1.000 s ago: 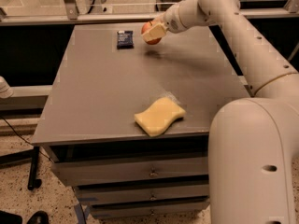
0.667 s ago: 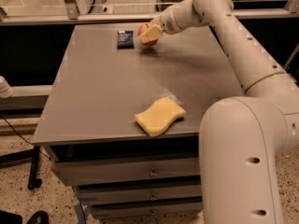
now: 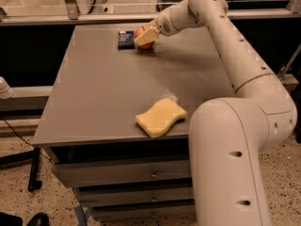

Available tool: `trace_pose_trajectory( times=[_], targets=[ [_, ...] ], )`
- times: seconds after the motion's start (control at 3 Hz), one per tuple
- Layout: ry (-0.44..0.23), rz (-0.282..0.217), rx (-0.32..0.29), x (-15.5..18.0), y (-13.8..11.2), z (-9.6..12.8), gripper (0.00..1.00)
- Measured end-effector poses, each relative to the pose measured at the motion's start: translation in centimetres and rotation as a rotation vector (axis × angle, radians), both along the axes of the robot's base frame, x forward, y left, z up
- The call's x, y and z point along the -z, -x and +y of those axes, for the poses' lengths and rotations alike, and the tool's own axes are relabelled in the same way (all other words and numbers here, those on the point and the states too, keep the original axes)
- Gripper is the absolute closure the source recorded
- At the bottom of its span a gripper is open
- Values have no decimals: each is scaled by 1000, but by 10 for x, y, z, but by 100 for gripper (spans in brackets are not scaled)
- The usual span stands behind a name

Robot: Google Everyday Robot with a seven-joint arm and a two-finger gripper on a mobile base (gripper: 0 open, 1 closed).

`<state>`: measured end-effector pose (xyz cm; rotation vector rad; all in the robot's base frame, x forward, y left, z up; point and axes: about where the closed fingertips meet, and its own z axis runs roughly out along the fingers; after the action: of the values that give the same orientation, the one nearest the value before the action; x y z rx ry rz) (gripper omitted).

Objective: Move apple near rxbar blueberry

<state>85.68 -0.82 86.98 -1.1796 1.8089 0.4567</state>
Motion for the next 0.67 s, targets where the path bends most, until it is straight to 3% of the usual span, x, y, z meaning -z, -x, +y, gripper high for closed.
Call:
trace_pose_trajectory(
  times=[0.67],
  targets=[
    [0, 22, -11, 3, -1, 3, 36]
  ],
)
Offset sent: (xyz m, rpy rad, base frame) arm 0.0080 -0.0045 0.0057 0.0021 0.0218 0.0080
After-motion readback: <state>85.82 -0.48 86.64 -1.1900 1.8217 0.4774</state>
